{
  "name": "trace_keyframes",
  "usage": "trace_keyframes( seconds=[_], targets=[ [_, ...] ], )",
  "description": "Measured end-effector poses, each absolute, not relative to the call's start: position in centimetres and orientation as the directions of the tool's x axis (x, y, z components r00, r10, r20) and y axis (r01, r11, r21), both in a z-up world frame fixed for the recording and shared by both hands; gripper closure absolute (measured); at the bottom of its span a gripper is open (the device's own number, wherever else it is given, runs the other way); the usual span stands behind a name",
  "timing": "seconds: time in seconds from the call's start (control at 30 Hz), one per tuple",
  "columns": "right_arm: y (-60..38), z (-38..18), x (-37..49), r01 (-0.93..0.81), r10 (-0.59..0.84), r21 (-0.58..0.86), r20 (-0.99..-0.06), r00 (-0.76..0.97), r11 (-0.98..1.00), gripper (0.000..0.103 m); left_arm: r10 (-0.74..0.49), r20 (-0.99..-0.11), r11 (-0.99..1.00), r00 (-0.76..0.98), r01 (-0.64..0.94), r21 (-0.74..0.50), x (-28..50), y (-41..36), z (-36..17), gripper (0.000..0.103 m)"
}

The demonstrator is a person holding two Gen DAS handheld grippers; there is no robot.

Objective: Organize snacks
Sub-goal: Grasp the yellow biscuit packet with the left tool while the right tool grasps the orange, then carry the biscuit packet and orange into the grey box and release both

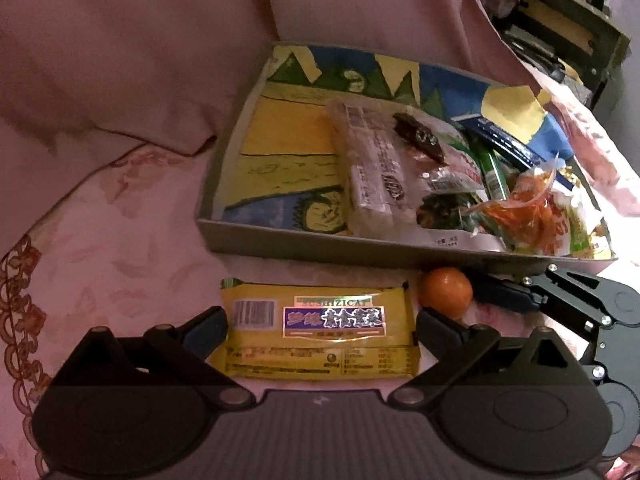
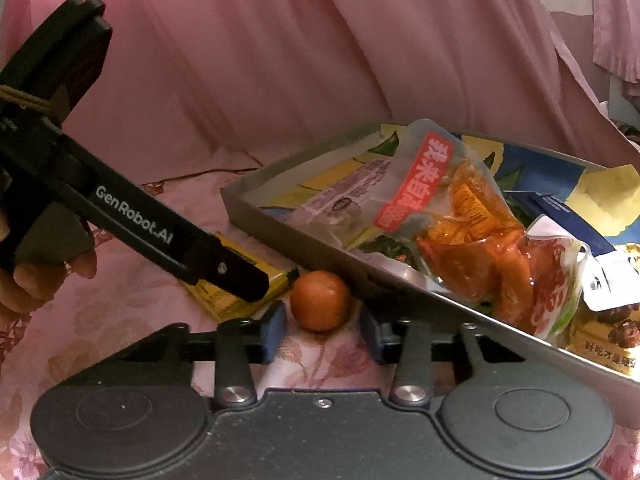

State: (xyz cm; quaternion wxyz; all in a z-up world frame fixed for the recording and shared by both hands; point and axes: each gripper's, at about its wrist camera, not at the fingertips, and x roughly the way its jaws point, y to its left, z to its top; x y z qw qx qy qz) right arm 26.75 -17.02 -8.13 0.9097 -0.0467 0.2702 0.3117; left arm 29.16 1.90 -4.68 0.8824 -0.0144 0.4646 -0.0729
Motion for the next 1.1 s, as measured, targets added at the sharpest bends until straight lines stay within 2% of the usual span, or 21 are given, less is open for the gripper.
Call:
trace_keyframes(
  seconds=[0.23, 0.53, 0.7, 0.8, 0.87, 1.1],
  targets=[
    [-16.9, -7.8, 25.5, -0.603, 0.498, -0.012, -0.552, 0.669, 0.797, 0.070, -0.135, -0.819, 0.988, 0.557, 0.134, -0.071, 29.5, 1.3, -4.7, 0.001],
    [-18.5, -6.6, 24.0, -0.619, 0.484, -0.025, -0.600, 0.638, 0.785, 0.070, -0.136, -0.822, 0.987, 0.553, 0.148, -0.064, 29.5, 1.3, -4.7, 0.000],
    [-18.4, -6.9, 24.3, -0.621, 0.476, -0.030, -0.613, 0.630, 0.783, 0.070, -0.102, -0.827, 0.986, 0.553, 0.164, -0.012, 29.5, 0.4, -5.0, 0.000],
    [-18.3, -6.9, 24.4, -0.623, 0.476, -0.035, -0.613, 0.631, 0.781, 0.070, -0.044, -0.830, 0.981, 0.556, 0.181, 0.070, 29.4, -0.8, -5.4, 0.000],
    [-18.3, -6.9, 24.5, -0.623, 0.476, -0.035, -0.612, 0.631, 0.781, 0.070, -0.039, -0.825, 0.984, 0.564, 0.165, 0.065, 29.3, -0.9, -5.4, 0.000],
    [-18.1, -7.0, 24.2, -0.623, 0.474, -0.046, -0.607, 0.638, 0.781, 0.070, -0.026, -0.821, 0.990, 0.571, 0.130, 0.059, 28.1, -0.9, -4.9, 0.010]
  ],
)
